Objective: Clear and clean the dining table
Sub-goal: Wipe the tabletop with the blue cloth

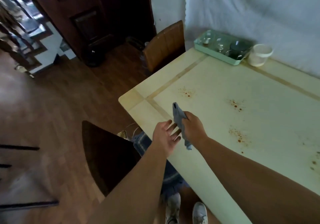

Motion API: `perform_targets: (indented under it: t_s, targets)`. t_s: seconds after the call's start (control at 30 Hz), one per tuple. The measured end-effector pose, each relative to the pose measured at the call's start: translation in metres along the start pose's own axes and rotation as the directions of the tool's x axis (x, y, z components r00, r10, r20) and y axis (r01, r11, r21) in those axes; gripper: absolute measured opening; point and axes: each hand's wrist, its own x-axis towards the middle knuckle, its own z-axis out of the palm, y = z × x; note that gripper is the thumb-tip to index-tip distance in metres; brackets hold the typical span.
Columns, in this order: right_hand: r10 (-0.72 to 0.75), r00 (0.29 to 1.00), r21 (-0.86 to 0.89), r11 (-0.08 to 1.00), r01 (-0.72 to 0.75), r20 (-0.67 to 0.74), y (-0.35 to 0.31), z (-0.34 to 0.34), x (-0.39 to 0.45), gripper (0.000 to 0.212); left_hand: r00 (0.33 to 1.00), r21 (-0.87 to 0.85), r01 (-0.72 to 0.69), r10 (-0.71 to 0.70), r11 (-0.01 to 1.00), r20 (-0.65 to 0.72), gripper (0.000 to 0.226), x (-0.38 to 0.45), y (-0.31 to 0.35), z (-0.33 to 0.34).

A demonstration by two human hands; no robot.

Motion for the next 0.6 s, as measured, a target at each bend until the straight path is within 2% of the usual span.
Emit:
perform_targets:
  t_s: [0.1, 0.17, 0.27, 0.3, 0.33, 0.4, 0.43, 0.53, 0.6]
  targets:
    - [-0.013, 1.0, -0.067, 0.998, 0.011, -0.021, 0.0, -0.001, 0.023, 0.024, 1.0, 0.073, 0.012, -0.013, 0.997, 0.017, 0.04, 0.031, 0.007, 0.009]
    - [-0.054, 0.997, -0.206, 0.978, 0.043, -0.05, -0.003, 0.0, 0.041, 0.024, 1.0, 0.142, 0.003, 0.0, 0.99, -0.022, 0.038, 0.051, 0.017, 0.014]
    - [-0.2, 0.976, -0.464, 0.875, 0.138, -0.087, -0.004, 0.007, 0.069, 0.032, 0.996, 0.246, -0.027, 0.048, 0.969, -0.078, 0.034, 0.083, 0.036, 0.016]
    - [-0.266, 0.961, -0.536, 0.823, 0.188, -0.072, -0.004, 0.008, 0.074, 0.038, 0.988, 0.313, -0.08, 0.117, 0.947, -0.102, 0.032, 0.091, 0.043, 0.015]
    - [-0.298, 0.954, -0.592, 0.776, 0.219, -0.037, 0.004, 0.014, 0.089, 0.044, 0.965, 0.452, -0.141, 0.225, 0.881, -0.138, 0.03, 0.109, 0.05, 0.011]
    - [-0.248, 0.962, -0.671, 0.695, 0.258, 0.113, 0.018, 0.021, 0.101, 0.053, 0.845, 0.782, -0.203, 0.51, 0.589, -0.164, 0.029, 0.123, 0.058, 0.0]
    - [-0.182, 0.963, -0.7, 0.662, 0.268, 0.196, 0.029, 0.027, 0.107, 0.053, 0.777, 0.863, -0.182, 0.607, 0.471, -0.167, 0.031, 0.13, 0.063, -0.006]
    - [-0.036, 0.943, -0.756, 0.588, 0.289, 0.332, 0.062, 0.047, 0.112, 0.048, 0.657, 0.954, -0.165, 0.75, 0.25, -0.083, 0.034, 0.155, 0.077, -0.026]
    - [-0.069, 0.952, -0.782, 0.554, 0.285, 0.298, 0.071, 0.053, 0.112, 0.044, 0.641, 0.982, -0.143, 0.767, 0.123, -0.002, 0.034, 0.175, 0.084, -0.034]
